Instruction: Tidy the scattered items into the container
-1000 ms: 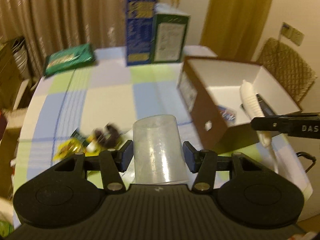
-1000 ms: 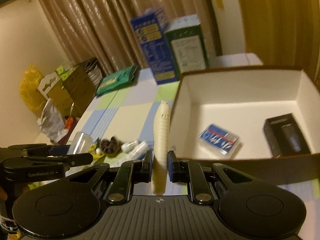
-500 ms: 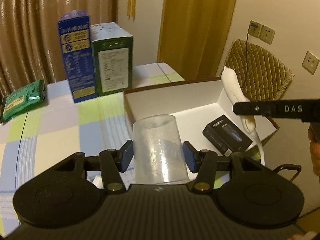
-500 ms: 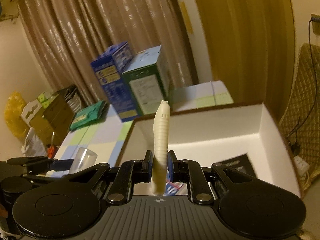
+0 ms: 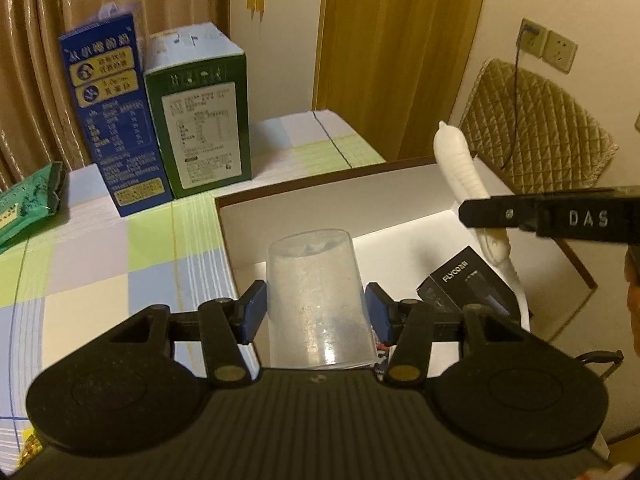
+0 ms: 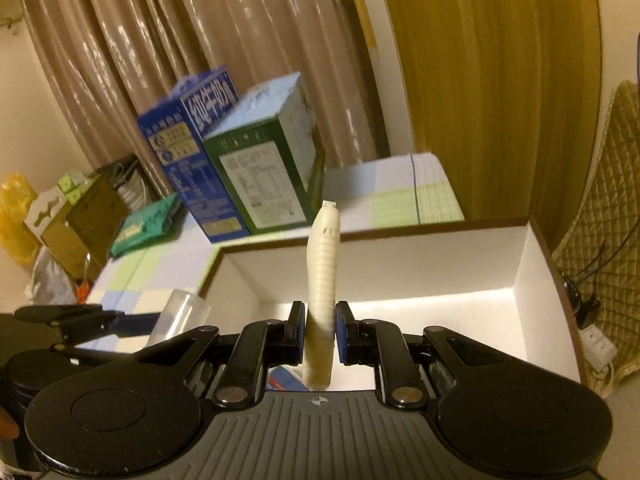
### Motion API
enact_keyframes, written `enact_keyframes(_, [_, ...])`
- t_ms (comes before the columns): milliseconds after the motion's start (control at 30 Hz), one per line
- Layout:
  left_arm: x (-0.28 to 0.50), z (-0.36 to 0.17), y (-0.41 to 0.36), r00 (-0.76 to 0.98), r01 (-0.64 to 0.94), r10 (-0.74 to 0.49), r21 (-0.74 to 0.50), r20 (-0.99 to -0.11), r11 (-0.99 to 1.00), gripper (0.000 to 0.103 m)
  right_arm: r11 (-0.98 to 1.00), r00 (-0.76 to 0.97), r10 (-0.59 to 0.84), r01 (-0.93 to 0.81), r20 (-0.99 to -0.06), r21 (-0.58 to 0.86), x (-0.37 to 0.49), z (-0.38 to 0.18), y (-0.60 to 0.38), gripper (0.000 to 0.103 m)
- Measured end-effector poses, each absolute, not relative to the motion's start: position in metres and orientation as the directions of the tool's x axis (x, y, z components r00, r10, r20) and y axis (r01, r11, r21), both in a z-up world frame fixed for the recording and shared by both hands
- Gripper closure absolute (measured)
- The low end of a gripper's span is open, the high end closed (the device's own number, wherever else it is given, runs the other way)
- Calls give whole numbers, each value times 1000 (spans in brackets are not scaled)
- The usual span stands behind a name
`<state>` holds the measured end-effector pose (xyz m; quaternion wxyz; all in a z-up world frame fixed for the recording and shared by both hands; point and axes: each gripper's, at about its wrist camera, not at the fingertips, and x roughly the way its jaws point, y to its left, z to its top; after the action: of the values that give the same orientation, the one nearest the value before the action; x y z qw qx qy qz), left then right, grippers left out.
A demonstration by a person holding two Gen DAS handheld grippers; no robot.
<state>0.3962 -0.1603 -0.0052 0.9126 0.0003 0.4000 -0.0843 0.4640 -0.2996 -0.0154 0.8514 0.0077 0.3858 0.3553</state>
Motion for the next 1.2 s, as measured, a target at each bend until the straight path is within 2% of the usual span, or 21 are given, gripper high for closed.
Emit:
enact_keyframes(533, [462,-50,-192,576,181,-125,-23,-808,983,54,736,316,549,-621,-774,268,511,-75,-280,91])
enact_keyframes(1133, [500,-89,-207,472,210,-80,23,-878,978,54,747,264,511,-607,-818,270,535,-103,-282,91])
enact_keyframes(1200, [502,-90,-208,471,212,-75,30,-879,977,57,748,260,508,-606,-821,271,536,-104,-281,91])
